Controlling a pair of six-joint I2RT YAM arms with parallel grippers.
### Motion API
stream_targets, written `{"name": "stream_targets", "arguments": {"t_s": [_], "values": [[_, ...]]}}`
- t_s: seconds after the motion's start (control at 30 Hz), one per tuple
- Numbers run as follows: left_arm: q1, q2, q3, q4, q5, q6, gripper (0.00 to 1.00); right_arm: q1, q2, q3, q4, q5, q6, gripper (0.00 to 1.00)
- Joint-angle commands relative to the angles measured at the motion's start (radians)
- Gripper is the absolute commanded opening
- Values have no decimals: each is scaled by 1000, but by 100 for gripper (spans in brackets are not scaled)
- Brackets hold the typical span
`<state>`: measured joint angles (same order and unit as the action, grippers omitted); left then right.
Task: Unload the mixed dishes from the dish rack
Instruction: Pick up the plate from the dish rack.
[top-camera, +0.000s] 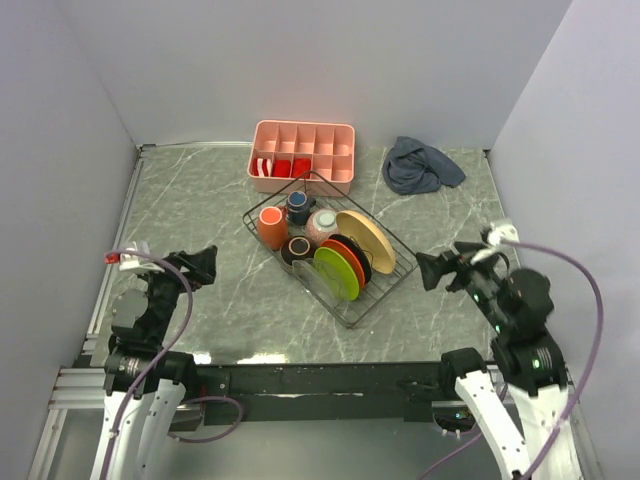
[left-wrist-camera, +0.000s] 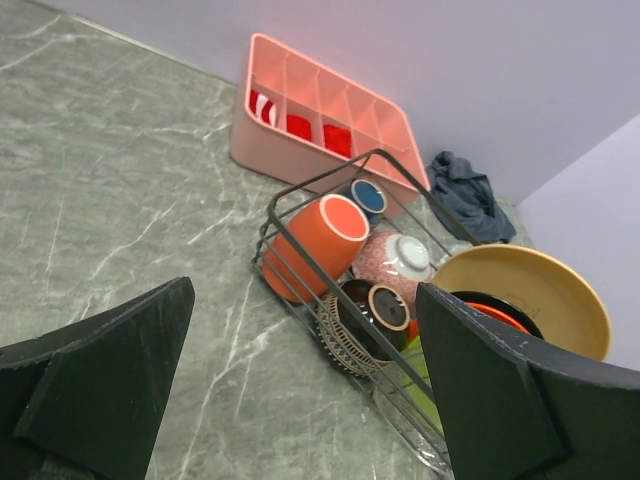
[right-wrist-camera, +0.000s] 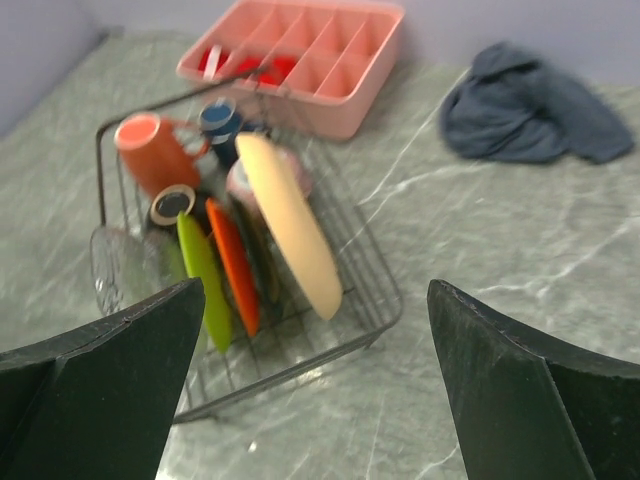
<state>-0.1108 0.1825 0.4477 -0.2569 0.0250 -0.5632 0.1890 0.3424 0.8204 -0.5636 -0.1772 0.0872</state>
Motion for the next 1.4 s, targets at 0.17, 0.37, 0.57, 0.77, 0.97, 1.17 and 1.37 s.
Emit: {"name": "stream_targets", "arguments": {"t_s": [0.17, 0.37, 0.57, 0.77, 0.97, 1.17, 1.37], "values": [[-66, -133, 9, -19, -62, 31, 100, 19, 236, 60, 65, -102, 11, 100], [-93, -129, 0, -10, -85, 34, 99, 197, 392, 128, 57, 143, 25, 100], [-93, -106, -17, 22, -88, 20, 99, 317, 566, 177, 99, 326, 36, 100], [-93, -35, 6, -8, -117, 22, 99, 469, 725, 246, 113, 603, 8, 98], [-92, -3, 22, -31, -137, 20, 99, 549, 854, 289, 134, 757, -30, 95], [-90, 5, 23, -39, -152, 17, 100, 616, 983, 339, 137, 910, -63, 89], [-89, 6, 26, -45, -158, 14, 99, 665, 1086, 370, 128, 1019, -78, 79]]}}
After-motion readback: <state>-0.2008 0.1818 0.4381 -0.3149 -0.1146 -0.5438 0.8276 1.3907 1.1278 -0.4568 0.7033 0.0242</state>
